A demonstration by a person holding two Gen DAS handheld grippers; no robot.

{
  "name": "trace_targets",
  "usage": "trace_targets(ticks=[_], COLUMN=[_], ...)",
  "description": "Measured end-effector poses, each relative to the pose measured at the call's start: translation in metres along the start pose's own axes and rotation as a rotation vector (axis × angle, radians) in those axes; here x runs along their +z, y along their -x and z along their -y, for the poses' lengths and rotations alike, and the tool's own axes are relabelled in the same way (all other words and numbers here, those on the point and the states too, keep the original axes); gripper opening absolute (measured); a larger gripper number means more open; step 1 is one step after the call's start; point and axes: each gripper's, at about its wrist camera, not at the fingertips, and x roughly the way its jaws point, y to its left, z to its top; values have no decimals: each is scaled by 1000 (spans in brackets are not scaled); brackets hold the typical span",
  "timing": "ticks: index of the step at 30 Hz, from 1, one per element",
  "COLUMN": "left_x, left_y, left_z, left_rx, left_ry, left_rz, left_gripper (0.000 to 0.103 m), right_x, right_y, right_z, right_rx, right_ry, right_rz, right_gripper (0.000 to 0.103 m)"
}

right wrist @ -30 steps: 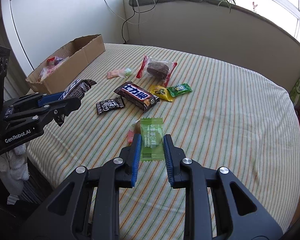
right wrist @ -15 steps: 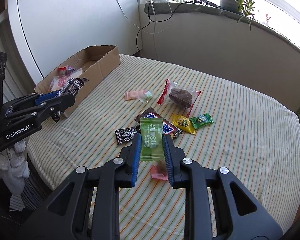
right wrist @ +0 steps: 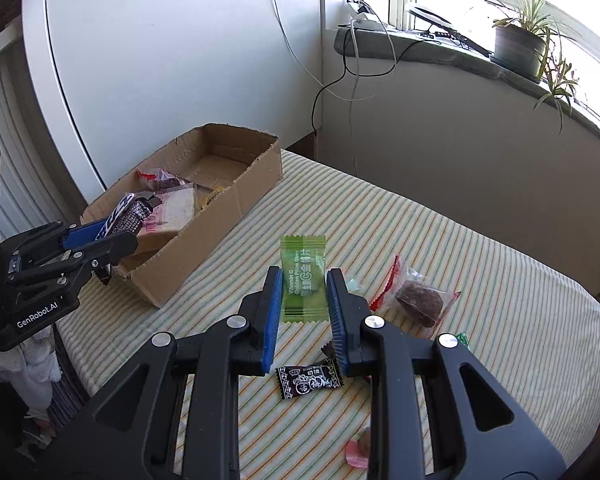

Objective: Organize snacks
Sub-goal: 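Carry the Snickers bar and green packet into the box and release them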

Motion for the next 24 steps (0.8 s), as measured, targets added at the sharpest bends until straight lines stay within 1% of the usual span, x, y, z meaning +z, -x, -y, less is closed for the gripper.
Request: trace_targets(ticks=[7,12,16,24], left_x=[6,13,17,18], left_y=[-5,-10,-13,-19], left_z=[-20,-35,-45,-61], left_rx=[43,63,75,94], left_ry=[23,43,52,57], left_rz=[3,9,10,4], left_gripper=[27,27,27,27], right_x=[34,59,78,103], right_y=[-24,-46,-69,-111], right_z=[-18,-32,-43,-72], right_rx=[36,77,120,154], right_ry=[31,50,50,78], right_rz=[3,4,-11,-30], right_gripper=[23,23,23,23])
